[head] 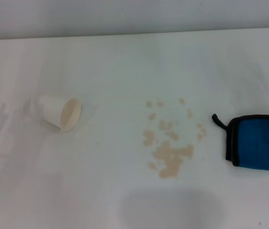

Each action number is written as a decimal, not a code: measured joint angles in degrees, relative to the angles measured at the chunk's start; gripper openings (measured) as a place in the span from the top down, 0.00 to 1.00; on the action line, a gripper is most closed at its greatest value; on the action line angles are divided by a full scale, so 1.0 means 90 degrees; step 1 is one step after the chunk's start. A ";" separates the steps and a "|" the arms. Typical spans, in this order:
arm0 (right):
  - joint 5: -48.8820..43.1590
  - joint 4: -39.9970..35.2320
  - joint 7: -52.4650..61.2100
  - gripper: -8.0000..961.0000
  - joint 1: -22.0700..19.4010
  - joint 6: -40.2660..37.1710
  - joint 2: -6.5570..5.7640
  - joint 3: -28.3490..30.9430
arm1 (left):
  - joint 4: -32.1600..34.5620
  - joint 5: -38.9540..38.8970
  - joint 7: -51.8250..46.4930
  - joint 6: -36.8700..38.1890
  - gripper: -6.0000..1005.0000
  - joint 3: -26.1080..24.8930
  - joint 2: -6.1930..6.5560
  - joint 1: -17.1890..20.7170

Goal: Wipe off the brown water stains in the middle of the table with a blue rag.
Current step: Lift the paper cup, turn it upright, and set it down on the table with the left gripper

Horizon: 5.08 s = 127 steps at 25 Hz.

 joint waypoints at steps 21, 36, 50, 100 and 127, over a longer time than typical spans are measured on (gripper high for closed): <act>0.0002 -0.0190 0.0022 0.11 0.0046 -0.0319 -0.0001 -0.0013 | 0.1968 0.2241 -0.2300 0.1993 0.14 0.0060 0.0115 -0.0196; -0.0007 -0.0235 0.0029 0.11 0.0064 -0.0330 -0.0001 -0.0079 | 0.5145 0.7243 -0.7753 0.1904 0.14 -0.0170 0.1112 -0.0410; -0.0007 -0.0319 0.0058 0.11 0.0152 -0.0382 0.0000 -0.0085 | 0.7376 1.2162 -0.8389 0.0146 0.14 -0.1263 0.0821 -0.1105; 0.0226 -0.0562 0.0286 0.11 0.0650 -0.1041 0.0051 -0.0001 | 0.4563 1.3293 -0.4298 0.1910 0.15 0.0293 0.0279 -0.2996; 0.0158 -0.0617 0.0169 0.11 0.0726 -0.1405 0.0043 -0.0094 | 0.4099 1.2961 -0.4011 0.2484 0.25 0.0245 0.0095 -0.3023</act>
